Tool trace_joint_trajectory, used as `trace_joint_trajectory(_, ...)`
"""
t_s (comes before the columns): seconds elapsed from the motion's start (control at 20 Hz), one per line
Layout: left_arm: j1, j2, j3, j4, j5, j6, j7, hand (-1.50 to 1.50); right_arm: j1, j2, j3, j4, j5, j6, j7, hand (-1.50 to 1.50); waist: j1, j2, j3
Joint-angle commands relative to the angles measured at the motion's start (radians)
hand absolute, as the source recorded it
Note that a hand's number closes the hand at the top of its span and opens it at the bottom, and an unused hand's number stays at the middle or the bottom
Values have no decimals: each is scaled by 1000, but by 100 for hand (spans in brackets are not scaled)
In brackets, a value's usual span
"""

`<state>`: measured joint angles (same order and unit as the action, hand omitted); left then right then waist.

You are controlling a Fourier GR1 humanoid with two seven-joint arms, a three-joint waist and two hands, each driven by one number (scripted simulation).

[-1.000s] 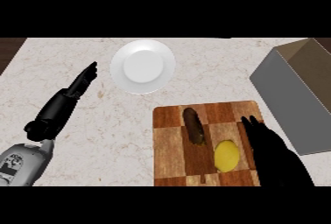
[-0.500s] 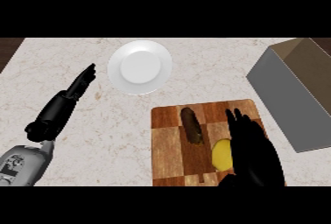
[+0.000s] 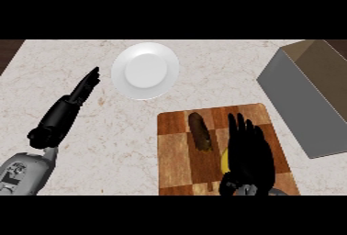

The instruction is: Pick the lemon from the cutting board and place it in the cardboard box

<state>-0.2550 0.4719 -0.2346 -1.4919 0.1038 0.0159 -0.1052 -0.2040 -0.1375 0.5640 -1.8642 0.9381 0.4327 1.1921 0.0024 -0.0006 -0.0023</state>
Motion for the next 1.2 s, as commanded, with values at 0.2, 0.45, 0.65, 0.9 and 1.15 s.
trace_joint_trajectory(0.2,66,9,19,-90,-7,-17,23,0,23,133,-9,-1,80,127,185,-150,2,-3,2)
trace_joint_trajectory(0.45,10,-15,52,26,-29,-30,-34,0,-7,136,-44,116,92,73,121,-150,-2,3,1)
trace_joint_trajectory(0.65,25,-38,28,4,-53,-21,-11,0,64,136,-23,100,147,67,131,-150,-4,1,2)
trace_joint_trajectory(0.9,19,-39,45,-70,-41,-46,61,0,97,137,-55,119,172,41,89,-150,-1,-1,2)
trace_joint_trajectory(1.15,29,-65,94,30,-77,-67,-38,0,145,137,-67,110,185,36,-7,-150,-5,0,2)
